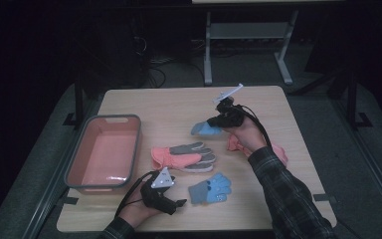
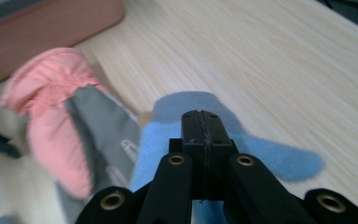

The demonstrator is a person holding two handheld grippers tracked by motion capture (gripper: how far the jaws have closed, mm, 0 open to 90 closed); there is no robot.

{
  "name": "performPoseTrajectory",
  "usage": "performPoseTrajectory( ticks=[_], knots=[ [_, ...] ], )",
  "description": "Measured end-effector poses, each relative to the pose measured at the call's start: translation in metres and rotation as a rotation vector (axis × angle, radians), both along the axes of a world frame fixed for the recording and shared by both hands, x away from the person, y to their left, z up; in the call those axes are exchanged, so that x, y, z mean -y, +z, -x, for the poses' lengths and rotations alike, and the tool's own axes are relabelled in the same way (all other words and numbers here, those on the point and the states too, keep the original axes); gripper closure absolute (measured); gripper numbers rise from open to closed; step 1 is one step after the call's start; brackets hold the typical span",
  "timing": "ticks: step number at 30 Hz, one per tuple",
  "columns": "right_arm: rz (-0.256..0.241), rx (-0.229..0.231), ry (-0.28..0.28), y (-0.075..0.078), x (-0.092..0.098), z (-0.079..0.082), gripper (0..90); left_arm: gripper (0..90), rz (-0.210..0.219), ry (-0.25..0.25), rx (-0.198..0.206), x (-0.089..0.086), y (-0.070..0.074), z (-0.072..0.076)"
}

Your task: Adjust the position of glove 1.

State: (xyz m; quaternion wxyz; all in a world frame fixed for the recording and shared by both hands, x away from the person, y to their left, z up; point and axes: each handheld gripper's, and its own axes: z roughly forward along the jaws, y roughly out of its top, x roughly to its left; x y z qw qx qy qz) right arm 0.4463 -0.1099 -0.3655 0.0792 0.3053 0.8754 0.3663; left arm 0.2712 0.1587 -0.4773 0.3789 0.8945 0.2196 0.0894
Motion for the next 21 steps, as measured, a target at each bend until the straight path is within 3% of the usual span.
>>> performPoseTrajectory(
  ticks=[11, 16, 19, 21],
  knots=[
    [-0.063, 0.057, 0.018, 0.014, 0.043, 0.052, 90.0, 11.9, 0.004, 0.001, 0.002, 0.000, 0.000, 0.000],
    [-0.082, 0.067, 0.019, 0.011, 0.059, 0.072, 90.0, 12.0, 0.001, 0.000, 0.008, 0.000, 0.000, 0.000],
    [-0.099, 0.070, 0.016, 0.004, 0.074, 0.095, 90.0, 12.0, 0.002, -0.001, 0.006, 0.000, 0.000, -0.001],
    [-0.082, 0.066, 0.016, 0.002, 0.080, 0.106, 90.0, 12.0, 0.011, 0.007, 0.004, 0.001, 0.000, 0.000]
  ],
)
